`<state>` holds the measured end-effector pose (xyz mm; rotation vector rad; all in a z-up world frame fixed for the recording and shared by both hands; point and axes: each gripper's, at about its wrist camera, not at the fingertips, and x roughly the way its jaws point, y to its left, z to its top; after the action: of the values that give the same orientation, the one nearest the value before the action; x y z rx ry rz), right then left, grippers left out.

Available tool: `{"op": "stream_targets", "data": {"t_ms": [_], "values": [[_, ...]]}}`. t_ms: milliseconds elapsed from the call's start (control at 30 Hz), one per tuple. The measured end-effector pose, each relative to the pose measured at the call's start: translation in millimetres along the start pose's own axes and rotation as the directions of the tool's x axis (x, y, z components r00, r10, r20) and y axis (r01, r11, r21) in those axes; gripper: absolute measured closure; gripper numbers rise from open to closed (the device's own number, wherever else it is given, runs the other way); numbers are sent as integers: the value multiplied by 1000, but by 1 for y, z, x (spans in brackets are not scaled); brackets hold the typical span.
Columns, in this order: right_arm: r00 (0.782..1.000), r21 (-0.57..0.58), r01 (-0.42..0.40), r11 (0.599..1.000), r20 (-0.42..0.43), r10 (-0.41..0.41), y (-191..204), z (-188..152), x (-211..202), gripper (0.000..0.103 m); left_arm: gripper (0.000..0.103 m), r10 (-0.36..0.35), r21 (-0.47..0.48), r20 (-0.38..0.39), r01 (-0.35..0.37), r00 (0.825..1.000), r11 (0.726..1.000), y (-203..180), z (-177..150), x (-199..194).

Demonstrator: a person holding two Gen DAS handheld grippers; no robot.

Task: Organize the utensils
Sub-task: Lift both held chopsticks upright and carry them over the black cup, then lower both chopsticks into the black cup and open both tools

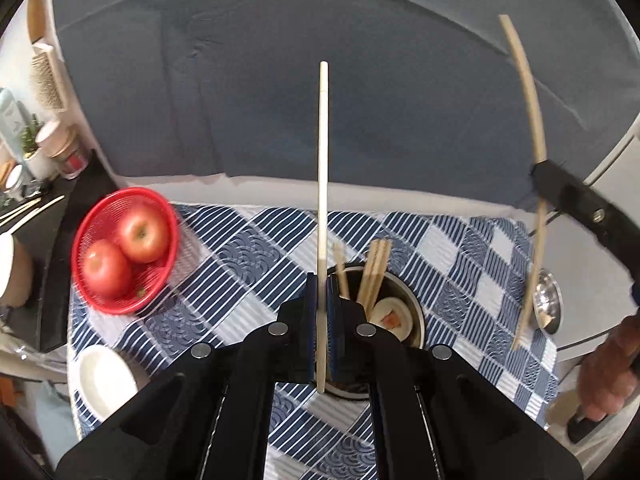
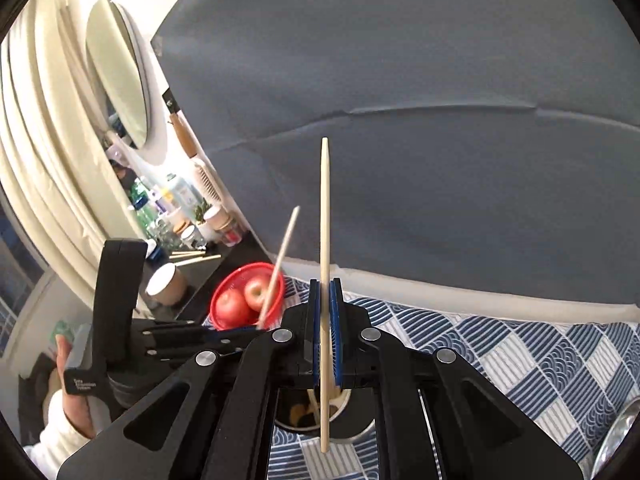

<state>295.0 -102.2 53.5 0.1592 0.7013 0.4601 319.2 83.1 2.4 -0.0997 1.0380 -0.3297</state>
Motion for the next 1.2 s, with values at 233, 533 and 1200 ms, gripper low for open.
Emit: {"op": "stream_targets", "data": {"t_ms": [233,533,1200], "values": [[999,4,-22,1000,-35,23,5,-10,36,98,98,-108,20,13,107,994,994,0,-2,18],[999,50,-37,998,-37,39,1,-31,72,98,98,-135,-3,84,136,987,991,7,-23,26],[984,-85,7,996,-176,-22,13,-69,65,98,98,-100,67,82,95,992,993,-3,-63,5]]}}
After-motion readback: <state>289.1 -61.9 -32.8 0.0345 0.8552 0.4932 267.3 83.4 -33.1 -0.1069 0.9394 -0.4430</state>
